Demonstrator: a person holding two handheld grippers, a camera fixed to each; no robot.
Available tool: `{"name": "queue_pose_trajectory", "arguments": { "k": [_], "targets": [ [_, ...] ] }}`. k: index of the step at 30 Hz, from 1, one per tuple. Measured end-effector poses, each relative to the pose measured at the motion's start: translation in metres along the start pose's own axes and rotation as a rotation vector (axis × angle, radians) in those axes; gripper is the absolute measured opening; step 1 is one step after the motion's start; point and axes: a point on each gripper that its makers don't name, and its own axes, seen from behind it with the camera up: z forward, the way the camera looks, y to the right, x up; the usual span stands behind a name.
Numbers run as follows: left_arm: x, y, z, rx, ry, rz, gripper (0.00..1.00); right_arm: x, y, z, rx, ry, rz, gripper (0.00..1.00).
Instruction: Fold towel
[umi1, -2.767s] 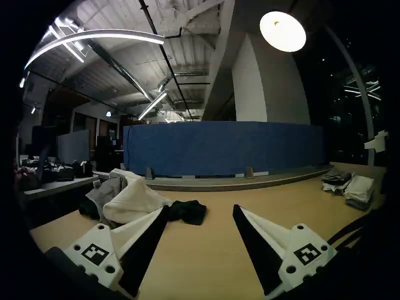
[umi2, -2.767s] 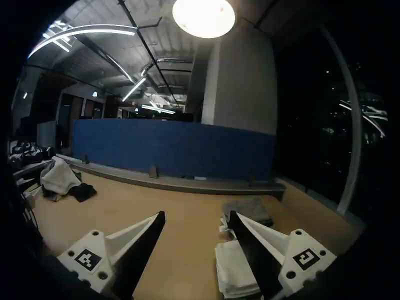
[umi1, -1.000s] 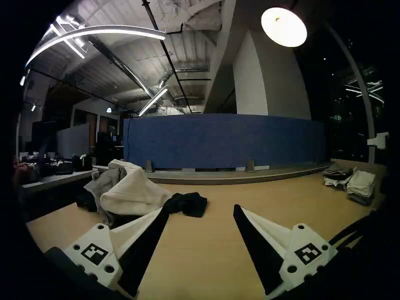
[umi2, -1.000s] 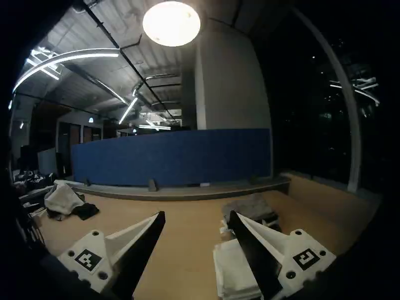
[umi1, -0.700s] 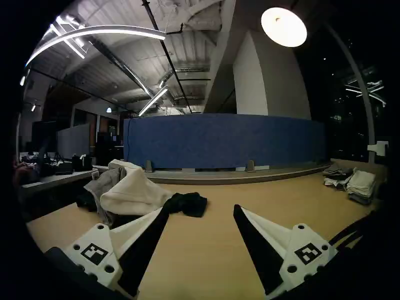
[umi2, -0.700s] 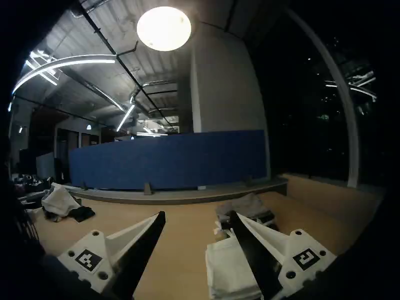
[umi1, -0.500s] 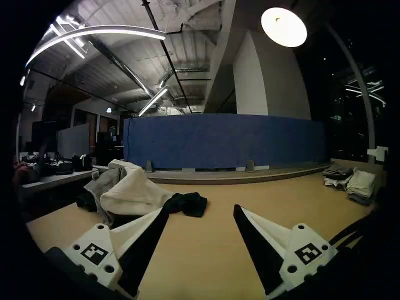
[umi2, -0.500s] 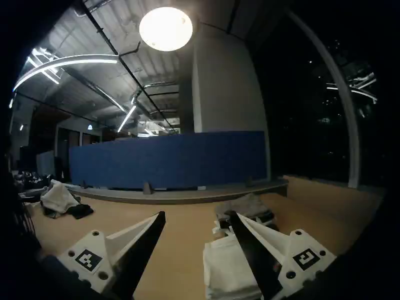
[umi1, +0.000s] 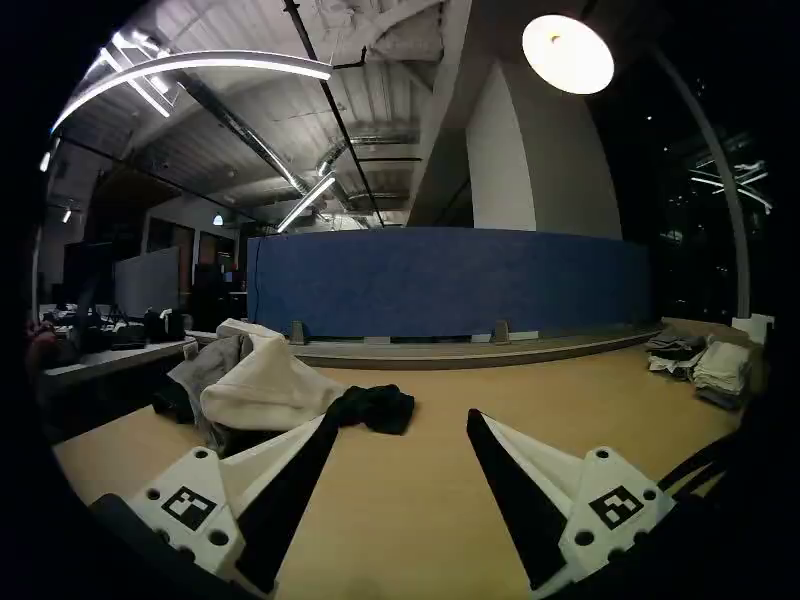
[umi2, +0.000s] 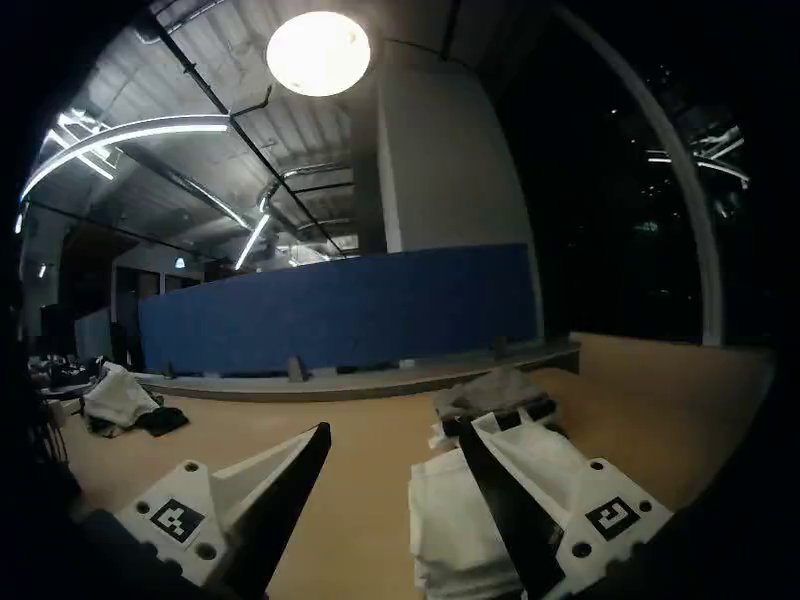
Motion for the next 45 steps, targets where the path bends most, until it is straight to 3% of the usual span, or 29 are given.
{"name": "queue_pose_trajectory", "arguments": {
  "k": [6, 24, 45],
  "targets": [
    [0.0, 0.0, 0.0, 0.0, 0.0, 0.0, 0.96, -0.006, -0.002, 0.0, 0.004, 0.0, -0.007, 1.0],
    [0.001, 0.0, 0.0, 0.0, 0.0, 0.0, 0.96, -0.022, -0.02, 0.001, -0.006, -0.027, -0.115, 1.0],
    [0.0, 0.0, -0.001, 0.0, 0.001, 0.0, 0.96, -0.021, -0.02, 0.002, -0.007, -0.03, -0.114, 1.0]
  ]
}}
